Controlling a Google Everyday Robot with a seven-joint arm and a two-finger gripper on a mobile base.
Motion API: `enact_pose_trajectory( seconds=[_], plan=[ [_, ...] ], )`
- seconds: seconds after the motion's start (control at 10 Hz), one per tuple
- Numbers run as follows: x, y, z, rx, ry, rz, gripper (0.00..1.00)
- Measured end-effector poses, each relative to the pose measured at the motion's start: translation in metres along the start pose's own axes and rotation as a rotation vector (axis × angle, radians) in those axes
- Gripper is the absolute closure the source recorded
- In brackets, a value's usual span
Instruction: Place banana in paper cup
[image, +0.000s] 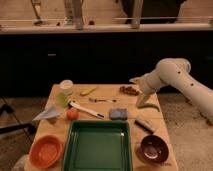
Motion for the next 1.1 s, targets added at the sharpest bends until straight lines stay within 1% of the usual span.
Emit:
enact_pose_trajectory(
  seconds=[0.1,0.2,0.4,0.5,0.9,1.1],
  plan=[
    [-0.002,-0.004,0.006,0.008,0.001,-0.003,0.2],
    [-0.009,-0.01,0.016,0.014,-0.001,-0.017,0.2],
    [-0.017,-0.016,0.034,0.009,-0.008,-0.037,0.2],
    [-0.018,-0.018,0.04,0.004,-0.012,-0.043,0.2],
    [-0.032,-0.034,0.075,-0.049,-0.045,-0.087,0.2],
    [-0.047,-0.047,0.095,-0.076,-0.066,-0.118,0.2]
  ],
)
